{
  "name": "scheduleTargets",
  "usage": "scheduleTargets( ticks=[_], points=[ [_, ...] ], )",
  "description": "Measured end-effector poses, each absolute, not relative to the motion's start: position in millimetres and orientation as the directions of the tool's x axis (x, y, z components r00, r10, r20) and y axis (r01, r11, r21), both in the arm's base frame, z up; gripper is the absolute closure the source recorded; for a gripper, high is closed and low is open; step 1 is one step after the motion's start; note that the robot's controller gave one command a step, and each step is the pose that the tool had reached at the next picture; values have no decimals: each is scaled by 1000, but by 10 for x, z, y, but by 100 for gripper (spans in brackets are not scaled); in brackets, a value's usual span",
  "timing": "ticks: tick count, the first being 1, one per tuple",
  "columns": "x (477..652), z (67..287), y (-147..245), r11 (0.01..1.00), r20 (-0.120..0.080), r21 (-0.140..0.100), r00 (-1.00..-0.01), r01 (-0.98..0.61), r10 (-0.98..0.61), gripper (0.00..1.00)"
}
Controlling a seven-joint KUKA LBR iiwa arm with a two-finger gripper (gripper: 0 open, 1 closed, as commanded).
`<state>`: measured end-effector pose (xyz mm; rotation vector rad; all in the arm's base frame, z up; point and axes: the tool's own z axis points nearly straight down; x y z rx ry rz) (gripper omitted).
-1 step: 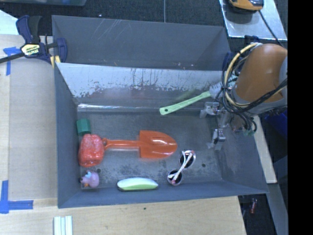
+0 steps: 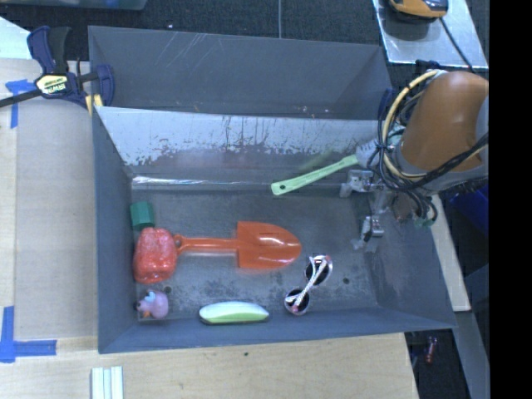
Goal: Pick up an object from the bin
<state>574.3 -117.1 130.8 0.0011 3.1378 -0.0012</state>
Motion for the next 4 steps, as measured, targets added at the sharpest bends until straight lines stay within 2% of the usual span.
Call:
scheduleTargets(
  ticks=[1, 2, 3, 4],
  points=[
    [5400, 818, -645, 940, -5, -3, -940, -341, -341, 0],
    [5507, 1040, -375, 973, -9, -4, -973, -232, -232, 0],
    [5221, 1026, -206, 859, -4, -2, -859, -512, -512, 0],
    [5343, 910, 6, 822, -9, -5, -822, -570, -570, 0]
  ],
)
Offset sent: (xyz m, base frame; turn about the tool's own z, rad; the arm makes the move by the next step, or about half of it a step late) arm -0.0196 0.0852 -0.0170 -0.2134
